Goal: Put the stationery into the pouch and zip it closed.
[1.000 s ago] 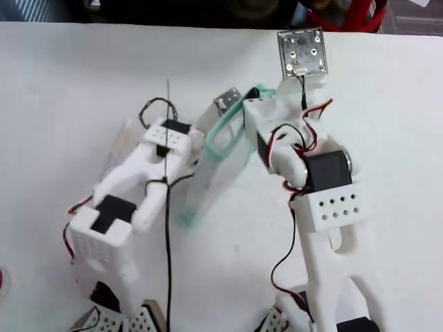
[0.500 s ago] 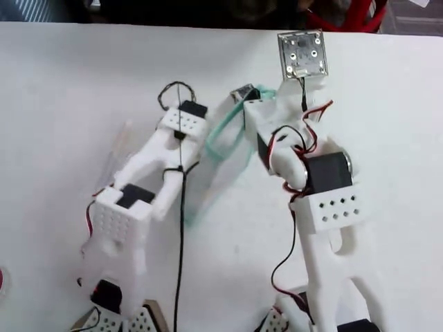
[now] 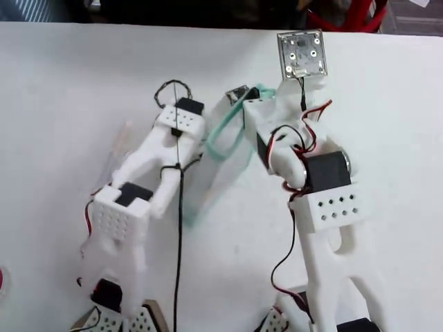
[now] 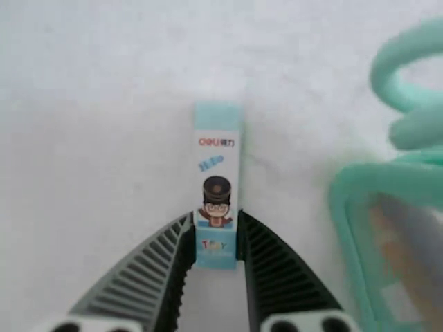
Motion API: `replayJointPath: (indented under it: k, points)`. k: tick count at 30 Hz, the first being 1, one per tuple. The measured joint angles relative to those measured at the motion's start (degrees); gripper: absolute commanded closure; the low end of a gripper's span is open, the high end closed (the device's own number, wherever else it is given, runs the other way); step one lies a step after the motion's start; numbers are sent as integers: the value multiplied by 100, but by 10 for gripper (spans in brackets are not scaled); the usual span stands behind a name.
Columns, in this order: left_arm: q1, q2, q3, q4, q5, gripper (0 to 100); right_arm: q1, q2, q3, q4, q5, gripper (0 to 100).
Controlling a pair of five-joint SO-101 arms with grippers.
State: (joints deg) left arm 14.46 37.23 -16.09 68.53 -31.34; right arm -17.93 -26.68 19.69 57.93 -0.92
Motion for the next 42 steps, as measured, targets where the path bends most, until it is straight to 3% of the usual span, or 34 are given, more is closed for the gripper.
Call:
replayJointPath:
  k: [10, 18, 25, 31, 36, 42]
  points:
    - [-1055, -1160, 0, 862, 0, 973, 0, 0, 0, 0, 0, 759]
    - [-1336, -3552, 0, 2066, 0, 973, 0, 0, 0, 0, 0, 759]
    - [-1055, -6321, 0, 2541, 659, 971, 0, 0, 0, 0, 0, 759]
    - [-26, -8185, 352, 2523, 1820, 970, -185, 0, 0, -88, 0, 759]
    - [1090, -9099, 1609, 1389, 3024, 972, -281, -9, 343, -484, 0, 759]
    - [1415, -9626, 4193, -1547, 3455, 973, -281, -9, 360, -527, 0, 759]
